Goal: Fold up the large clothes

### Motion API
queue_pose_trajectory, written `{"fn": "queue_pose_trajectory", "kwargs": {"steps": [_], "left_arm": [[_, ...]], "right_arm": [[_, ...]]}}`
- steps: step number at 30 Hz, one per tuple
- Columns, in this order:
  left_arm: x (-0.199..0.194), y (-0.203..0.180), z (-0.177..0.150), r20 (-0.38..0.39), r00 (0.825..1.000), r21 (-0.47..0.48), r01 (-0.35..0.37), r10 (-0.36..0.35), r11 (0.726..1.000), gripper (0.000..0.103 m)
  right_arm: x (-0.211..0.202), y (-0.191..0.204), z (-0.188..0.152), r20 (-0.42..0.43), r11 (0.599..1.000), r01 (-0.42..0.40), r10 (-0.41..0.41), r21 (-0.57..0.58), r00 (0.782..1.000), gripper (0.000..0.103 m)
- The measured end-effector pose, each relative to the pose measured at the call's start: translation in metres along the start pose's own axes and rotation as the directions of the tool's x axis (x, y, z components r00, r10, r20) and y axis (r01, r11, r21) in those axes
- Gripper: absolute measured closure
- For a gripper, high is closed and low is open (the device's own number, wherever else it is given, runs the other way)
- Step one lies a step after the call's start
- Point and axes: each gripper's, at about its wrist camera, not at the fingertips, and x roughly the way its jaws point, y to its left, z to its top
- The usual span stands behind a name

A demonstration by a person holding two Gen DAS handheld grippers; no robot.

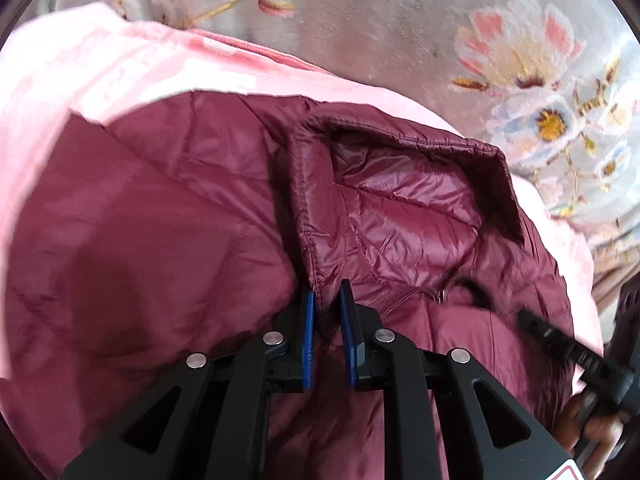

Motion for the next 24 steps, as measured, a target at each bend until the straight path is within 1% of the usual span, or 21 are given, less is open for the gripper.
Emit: {"fn": "queue_pose_trajectory", "kwargs": {"steps": [1,3,5,7,8,9,11,12,13,14,15,16,19,20,21,24], "left_arm": [[-0.01,-0.001,0.007,-0.006,1.0,0.018,-0.031,0.031,0.999,0.089],[-0.027,-0.005,0.025,0.024,0.996,0.041,-0.087,0.086,0.995,0.091],[-0.046,-0.013,0.054,0.093,0.991,0.047,-0.096,0.092,0.994,0.091],[-0.053,-0.022,0.083,0.156,0.982,0.039,-0.118,0.111,0.992,0.091],[-0.052,-0.025,0.096,0.174,0.979,0.022,-0.112,0.107,0.993,0.091],[-0.046,-0.026,0.108,0.171,0.982,-0.007,-0.085,0.085,0.996,0.091],[-0.026,-0.021,0.125,0.134,0.991,-0.086,-0.008,0.02,0.996,0.091],[-0.013,-0.019,0.13,0.1,0.995,-0.106,0.007,0.004,0.994,0.091],[0.003,-0.017,0.131,0.06,0.998,-0.124,-0.013,0.021,0.992,0.091],[0.016,-0.016,0.13,0.028,0.999,-0.123,-0.041,0.045,0.991,0.091],[0.027,-0.015,0.124,0.003,0.997,-0.113,-0.074,0.075,0.991,0.091],[0.035,-0.014,0.119,-0.012,0.996,-0.106,-0.086,0.085,0.991,0.091],[0.045,-0.008,0.103,-0.033,0.996,-0.083,-0.086,0.084,0.993,0.091],[0.047,-0.007,0.098,-0.033,0.995,-0.068,-0.095,0.093,0.993,0.091],[0.048,-0.006,0.093,-0.032,0.994,-0.045,-0.108,0.107,0.993,0.091],[0.052,-0.009,0.083,-0.021,0.99,0.024,-0.141,0.142,0.99,0.091]], "right_arm": [[-0.01,-0.003,0.008,0.022,1.0,0.011,-0.011,0.011,1.0,0.088],[-0.024,0.001,0.03,0.071,1.0,0.003,-0.005,0.022,0.997,0.088],[-0.027,0.013,0.055,0.116,0.999,-0.029,0.027,0.018,0.993,0.088],[-0.02,0.03,0.08,0.168,0.997,-0.076,0.074,0.001,0.983,0.088],[-0.013,0.036,0.088,0.176,0.997,-0.081,0.08,0.002,0.981,0.088],[-0.001,0.044,0.096,0.179,0.995,-0.097,0.095,0.006,0.979,0.088],[0.021,0.053,0.101,0.145,0.995,-0.104,0.101,0.009,0.984,0.088],[0.032,0.057,0.102,0.125,0.997,-0.081,0.081,0.002,0.989,0.088],[0.044,0.062,0.1,0.101,0.999,-0.049,0.051,-0.021,0.994,0.088],[0.052,0.065,0.097,0.089,0.999,-0.021,0.024,-0.041,0.996,0.088],[0.059,0.066,0.094,0.08,0.998,0.006,-0.001,-0.059,0.997,0.088],[0.063,0.065,0.09,0.072,0.997,0.017,-0.012,-0.072,0.997,0.088],[0.072,0.058,0.078,0.043,0.995,0.034,-0.03,-0.091,0.999,0.089],[0.075,0.056,0.075,0.038,0.994,0.044,-0.04,-0.105,0.998,0.089],[0.078,0.054,0.072,0.033,0.992,0.054,-0.05,-0.117,0.998,0.092],[0.082,0.051,0.063,0.037,0.984,0.076,-0.071,-0.164,0.997,0.092]]}}
